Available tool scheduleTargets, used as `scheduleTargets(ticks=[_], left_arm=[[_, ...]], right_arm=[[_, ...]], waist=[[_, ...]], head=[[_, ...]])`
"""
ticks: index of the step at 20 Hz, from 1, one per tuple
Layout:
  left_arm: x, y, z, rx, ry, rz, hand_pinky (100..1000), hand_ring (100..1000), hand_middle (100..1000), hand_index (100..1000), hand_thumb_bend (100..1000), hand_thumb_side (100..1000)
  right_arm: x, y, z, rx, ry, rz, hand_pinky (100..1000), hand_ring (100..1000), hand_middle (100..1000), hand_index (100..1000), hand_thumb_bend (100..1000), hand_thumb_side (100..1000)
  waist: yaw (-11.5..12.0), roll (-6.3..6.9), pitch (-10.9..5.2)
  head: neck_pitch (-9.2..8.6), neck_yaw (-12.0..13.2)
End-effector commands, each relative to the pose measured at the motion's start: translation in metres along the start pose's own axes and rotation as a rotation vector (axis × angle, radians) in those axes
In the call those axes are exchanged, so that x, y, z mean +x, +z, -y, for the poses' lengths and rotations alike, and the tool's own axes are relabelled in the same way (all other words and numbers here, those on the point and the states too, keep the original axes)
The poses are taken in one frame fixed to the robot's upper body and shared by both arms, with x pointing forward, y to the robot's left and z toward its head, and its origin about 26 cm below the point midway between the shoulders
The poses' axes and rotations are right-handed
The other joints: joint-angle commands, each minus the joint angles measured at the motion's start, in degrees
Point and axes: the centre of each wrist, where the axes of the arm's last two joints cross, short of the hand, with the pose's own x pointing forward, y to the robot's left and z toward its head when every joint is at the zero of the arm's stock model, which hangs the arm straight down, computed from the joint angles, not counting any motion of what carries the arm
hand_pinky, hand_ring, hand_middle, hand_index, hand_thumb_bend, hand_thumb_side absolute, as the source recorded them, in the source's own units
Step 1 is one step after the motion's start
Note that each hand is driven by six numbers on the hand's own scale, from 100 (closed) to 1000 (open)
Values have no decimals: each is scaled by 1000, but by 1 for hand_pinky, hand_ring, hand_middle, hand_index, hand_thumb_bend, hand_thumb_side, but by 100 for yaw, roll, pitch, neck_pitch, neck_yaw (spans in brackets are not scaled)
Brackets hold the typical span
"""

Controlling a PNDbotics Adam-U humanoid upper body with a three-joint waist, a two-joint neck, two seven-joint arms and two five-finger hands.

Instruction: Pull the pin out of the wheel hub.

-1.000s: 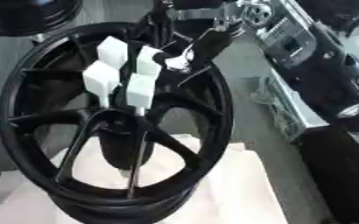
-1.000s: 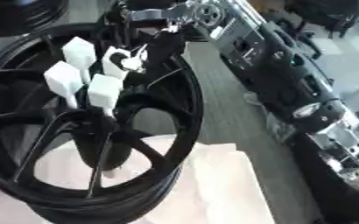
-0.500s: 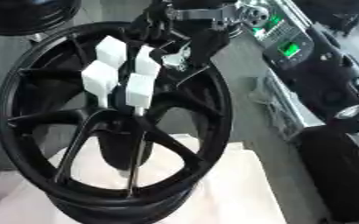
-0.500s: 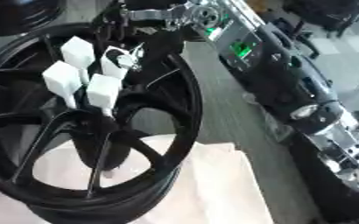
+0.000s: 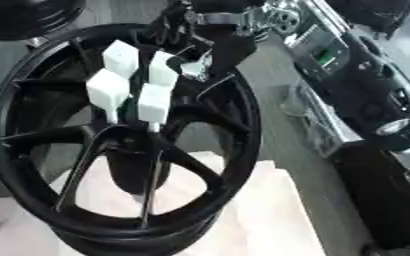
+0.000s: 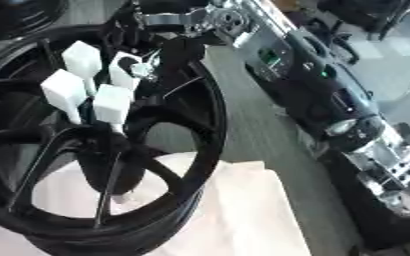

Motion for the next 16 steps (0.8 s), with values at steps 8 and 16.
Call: scheduleTargets(ticks=[8,16], left_arm=[[8,-4,-7,8,-27,23,891,956,957,811,138,1000],[8,-5,-7,9,-29,25,890,955,956,811,135,1000]], right_arm=[[-8,3,3,-2,4,-34,645,732,762,936,100,814],[-13,2,-1,13,-1,-50,646,733,762,942,100,905]], waist=[[9,61,-36],[16,62,-1]], head=[[-9,-89],[-9,-108]])
